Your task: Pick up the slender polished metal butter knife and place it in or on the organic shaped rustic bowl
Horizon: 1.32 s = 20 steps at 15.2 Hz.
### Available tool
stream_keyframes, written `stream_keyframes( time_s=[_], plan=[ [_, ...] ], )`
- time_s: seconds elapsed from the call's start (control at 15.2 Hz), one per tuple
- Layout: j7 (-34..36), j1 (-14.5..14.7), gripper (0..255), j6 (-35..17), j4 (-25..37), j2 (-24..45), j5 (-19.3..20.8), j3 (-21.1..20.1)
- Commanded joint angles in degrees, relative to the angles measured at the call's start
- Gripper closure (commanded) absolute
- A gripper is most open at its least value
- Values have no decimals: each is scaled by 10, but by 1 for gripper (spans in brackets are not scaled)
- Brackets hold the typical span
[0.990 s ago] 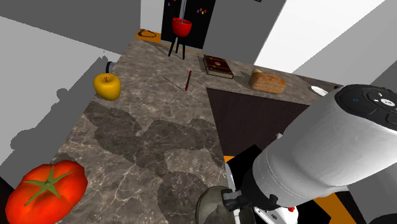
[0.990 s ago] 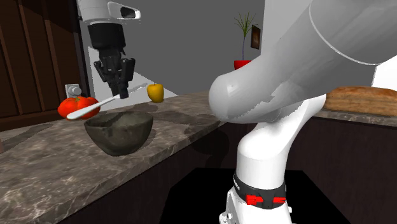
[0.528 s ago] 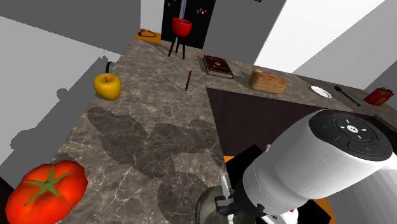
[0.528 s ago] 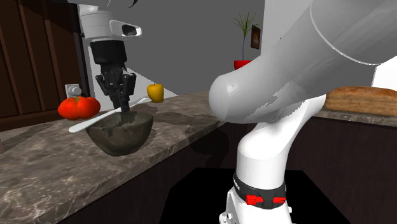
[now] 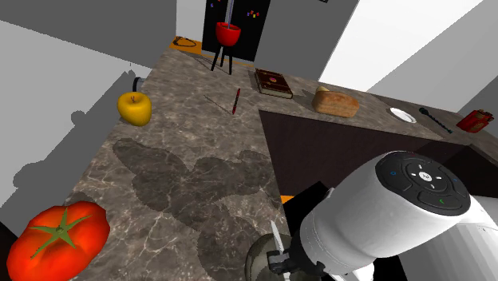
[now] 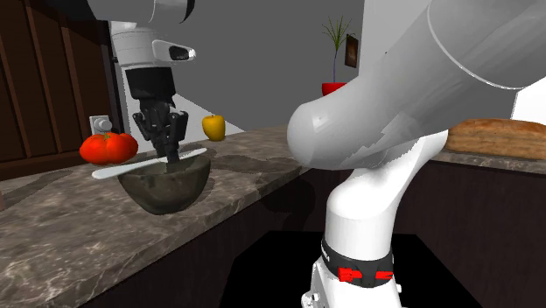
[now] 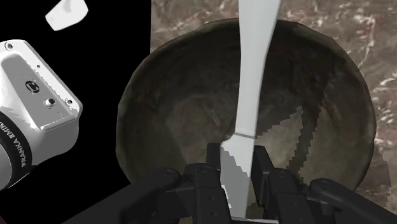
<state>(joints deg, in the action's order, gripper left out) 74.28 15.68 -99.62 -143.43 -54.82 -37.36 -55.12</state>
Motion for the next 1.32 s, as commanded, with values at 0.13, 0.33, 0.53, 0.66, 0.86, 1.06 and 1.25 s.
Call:
stream_keyframes(
  time_s=[0.13,0.33,0.53,0.66,0.86,1.06,1.25],
  plan=[
    [0,0,0,-1,-1,0,0,-1],
    [0,-1,0,-1,0,0,0,-1],
    [2,-1,0,16,15,0,9,11],
    [7,-5,0,50,48,1,27,33],
    [9,-6,0,62,61,2,34,40],
    [9,-6,0,62,61,2,34,40],
    [9,-6,0,62,61,2,34,40]
  ],
)
